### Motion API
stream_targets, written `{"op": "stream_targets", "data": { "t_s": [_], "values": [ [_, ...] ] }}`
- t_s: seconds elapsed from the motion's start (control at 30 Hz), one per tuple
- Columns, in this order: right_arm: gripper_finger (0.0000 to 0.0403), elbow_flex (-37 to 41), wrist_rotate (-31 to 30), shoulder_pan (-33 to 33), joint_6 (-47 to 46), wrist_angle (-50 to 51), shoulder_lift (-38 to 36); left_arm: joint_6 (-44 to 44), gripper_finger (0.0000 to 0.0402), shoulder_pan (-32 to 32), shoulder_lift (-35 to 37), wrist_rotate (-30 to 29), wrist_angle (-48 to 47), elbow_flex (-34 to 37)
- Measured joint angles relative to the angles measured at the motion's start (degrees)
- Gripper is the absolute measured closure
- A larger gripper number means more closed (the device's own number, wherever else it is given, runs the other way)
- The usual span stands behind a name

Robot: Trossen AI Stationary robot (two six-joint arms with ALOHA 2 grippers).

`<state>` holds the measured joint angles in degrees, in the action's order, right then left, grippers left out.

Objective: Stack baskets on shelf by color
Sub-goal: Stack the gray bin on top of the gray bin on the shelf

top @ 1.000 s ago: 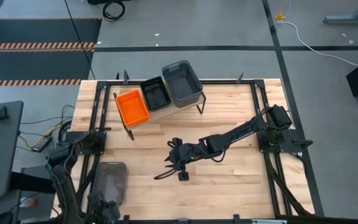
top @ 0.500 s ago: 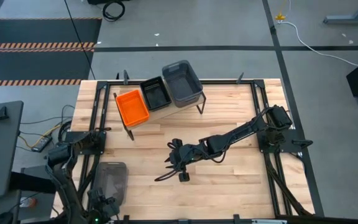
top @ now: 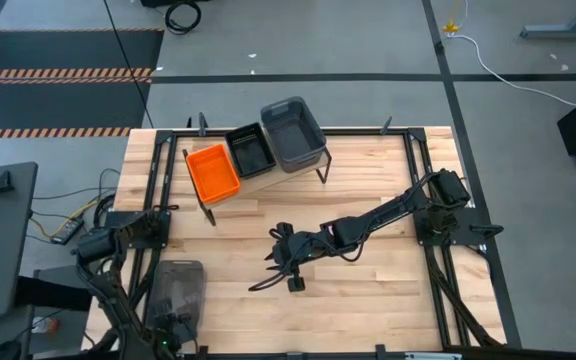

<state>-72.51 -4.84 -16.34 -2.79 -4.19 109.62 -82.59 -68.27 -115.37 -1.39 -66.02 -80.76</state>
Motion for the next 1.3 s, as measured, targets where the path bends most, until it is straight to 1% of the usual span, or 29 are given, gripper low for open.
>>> {"op": "stream_targets", "data": {
  "t_s": [0.17,0.27,0.3,0.43,0.6,0.7,0.87,1.03,1.2,1.3],
  "values": [
    [0.0279,0.0,0.0,0.0,0.0,0.0,0.0,3.8,0.0335,1.7,0.0,0.4,1.6,0.6],
    [0.0279,0.0,0.0,0.0,0.0,0.0,0.0,7.3,0.0384,3.6,0.2,2.1,1.4,0.6],
    [0.0279,0.0,0.0,0.0,0.0,0.0,0.0,8.2,0.0390,4.4,0.4,2.8,1.1,0.6],
    [0.0279,0.0,0.0,0.0,0.0,0.2,0.0,10.2,0.0390,7.5,2.3,2.9,-0.3,0.6],
    [0.0279,0.0,0.0,-0.2,-1.6,2.4,0.0,12.8,0.0395,11.0,6.6,2.6,-3.3,0.0],
    [0.0279,0.0,0.0,-0.2,-3.0,5.1,-0.1,14.1,0.0394,12.7,9.7,0.8,-6.6,-1.7],
    [0.0279,0.0,-0.1,-0.1,-4.9,7.7,-1.4,17.2,0.0395,15.4,13.3,-5.4,-14.2,-7.7],
    [0.0279,0.0,-2.0,-0.1,-5.6,5.2,-2.4,22.8,0.0395,18.6,13.7,-12.8,-24.1,-17.2],
    [0.0279,0.0,-2.6,-0.1,-6.3,2.8,-2.5,32.3,0.0395,23.9,16.2,-20.5,-23.9,-23.5],
    [0.0279,0.0,-2.6,-0.4,-9.1,6.6,-3.1,37.4,0.0395,27.2,18.8,-23.4,-24.1,-25.5]
  ]
}}
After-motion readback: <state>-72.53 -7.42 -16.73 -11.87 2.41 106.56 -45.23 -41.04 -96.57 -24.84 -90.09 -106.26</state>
